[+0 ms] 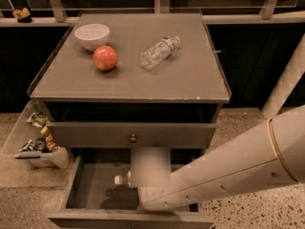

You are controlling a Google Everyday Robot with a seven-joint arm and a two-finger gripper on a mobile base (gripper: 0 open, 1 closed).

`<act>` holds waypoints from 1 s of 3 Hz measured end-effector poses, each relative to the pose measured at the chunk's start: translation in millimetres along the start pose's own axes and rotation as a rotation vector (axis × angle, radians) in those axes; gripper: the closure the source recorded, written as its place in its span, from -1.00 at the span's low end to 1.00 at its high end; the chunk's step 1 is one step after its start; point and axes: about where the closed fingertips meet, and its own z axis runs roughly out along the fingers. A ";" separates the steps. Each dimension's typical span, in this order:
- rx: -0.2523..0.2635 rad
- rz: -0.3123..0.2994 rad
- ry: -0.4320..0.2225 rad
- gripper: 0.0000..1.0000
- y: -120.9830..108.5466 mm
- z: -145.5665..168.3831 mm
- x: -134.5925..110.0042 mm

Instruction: Pick water bottle from middle drawer and place on counter

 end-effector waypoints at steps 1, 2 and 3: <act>-0.001 0.001 -0.001 1.00 0.1 0.5 0.2; 0.018 0.008 -0.003 1.00 -15.2 -22.5 8.5; 0.107 0.084 -0.030 1.00 -77.8 -77.5 24.0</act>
Offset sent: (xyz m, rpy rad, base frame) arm 0.0139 -0.0340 0.1033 0.0255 -0.0556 -0.0201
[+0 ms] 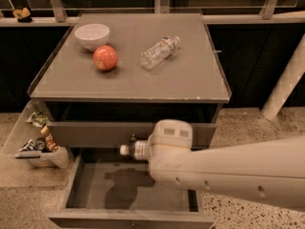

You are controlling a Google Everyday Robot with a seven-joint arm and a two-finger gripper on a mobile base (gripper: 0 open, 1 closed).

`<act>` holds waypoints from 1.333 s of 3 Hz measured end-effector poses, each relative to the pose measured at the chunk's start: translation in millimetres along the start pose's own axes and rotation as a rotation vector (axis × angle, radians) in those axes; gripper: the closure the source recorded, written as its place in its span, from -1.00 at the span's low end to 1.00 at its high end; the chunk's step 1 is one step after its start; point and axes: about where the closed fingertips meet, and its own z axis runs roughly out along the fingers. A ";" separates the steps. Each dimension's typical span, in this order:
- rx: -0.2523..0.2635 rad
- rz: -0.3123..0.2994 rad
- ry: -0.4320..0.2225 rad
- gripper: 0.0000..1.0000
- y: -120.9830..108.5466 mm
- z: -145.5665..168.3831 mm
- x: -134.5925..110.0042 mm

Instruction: Pick water bottle from middle drawer and place on counter

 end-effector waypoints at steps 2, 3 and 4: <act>0.008 0.059 -0.050 1.00 -53.3 -43.6 -3.7; 0.005 0.033 -0.016 1.00 -55.7 -64.2 2.8; 0.052 0.028 0.085 1.00 -63.5 -119.3 30.9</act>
Offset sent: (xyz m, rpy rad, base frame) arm 0.0211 -0.0082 0.0522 0.0482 -0.0344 -0.0394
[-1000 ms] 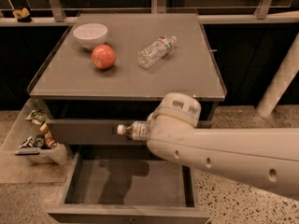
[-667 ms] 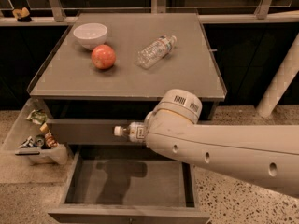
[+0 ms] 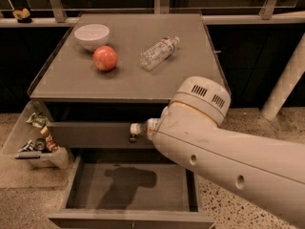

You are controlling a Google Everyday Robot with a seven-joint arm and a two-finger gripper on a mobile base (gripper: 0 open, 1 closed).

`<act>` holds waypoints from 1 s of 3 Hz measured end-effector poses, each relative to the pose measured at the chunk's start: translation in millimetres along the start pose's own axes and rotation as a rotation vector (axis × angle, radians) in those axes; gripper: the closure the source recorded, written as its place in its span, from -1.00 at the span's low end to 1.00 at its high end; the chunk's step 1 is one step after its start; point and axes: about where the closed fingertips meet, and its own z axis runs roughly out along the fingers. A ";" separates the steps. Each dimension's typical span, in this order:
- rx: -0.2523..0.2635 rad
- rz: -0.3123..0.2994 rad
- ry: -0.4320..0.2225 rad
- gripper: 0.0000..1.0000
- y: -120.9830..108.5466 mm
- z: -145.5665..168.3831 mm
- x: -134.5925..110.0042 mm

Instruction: Pick water bottle from middle drawer and place on counter

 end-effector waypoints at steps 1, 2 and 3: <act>0.096 0.001 0.063 1.00 -36.8 -64.2 32.4; 0.098 -0.008 0.062 1.00 -38.3 -65.9 31.0; 0.042 0.008 0.027 1.00 -47.9 -42.3 35.9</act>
Offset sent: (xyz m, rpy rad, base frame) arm -0.0096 -0.0311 0.0644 -0.0489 -0.0812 -0.0390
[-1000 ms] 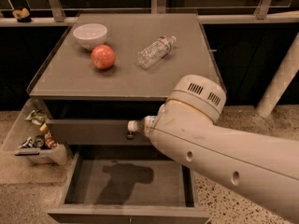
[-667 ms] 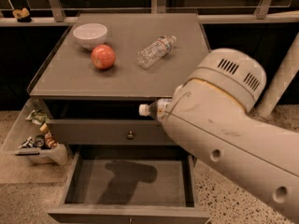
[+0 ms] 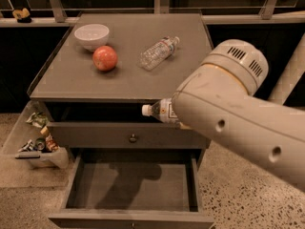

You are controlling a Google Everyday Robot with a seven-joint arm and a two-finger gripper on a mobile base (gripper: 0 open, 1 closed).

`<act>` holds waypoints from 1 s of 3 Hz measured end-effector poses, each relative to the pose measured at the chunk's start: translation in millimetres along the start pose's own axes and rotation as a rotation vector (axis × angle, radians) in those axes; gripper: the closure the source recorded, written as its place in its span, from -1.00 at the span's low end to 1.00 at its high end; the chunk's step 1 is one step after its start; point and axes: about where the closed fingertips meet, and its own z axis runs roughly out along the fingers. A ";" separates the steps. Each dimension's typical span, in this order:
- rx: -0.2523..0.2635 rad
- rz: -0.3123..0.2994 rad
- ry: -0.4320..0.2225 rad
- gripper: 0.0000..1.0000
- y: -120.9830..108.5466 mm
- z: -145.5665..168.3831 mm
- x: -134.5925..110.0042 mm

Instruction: Pick water bottle from middle drawer and place on counter

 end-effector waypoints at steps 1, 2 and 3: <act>-0.078 -0.061 -0.021 1.00 -31.5 37.6 1.4; -0.079 -0.154 -0.018 1.00 -87.9 43.9 -18.2; 0.022 -0.238 0.004 1.00 -137.8 16.5 -47.7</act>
Offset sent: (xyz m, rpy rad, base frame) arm 0.1738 0.0339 0.0902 -0.1546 0.0320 0.2169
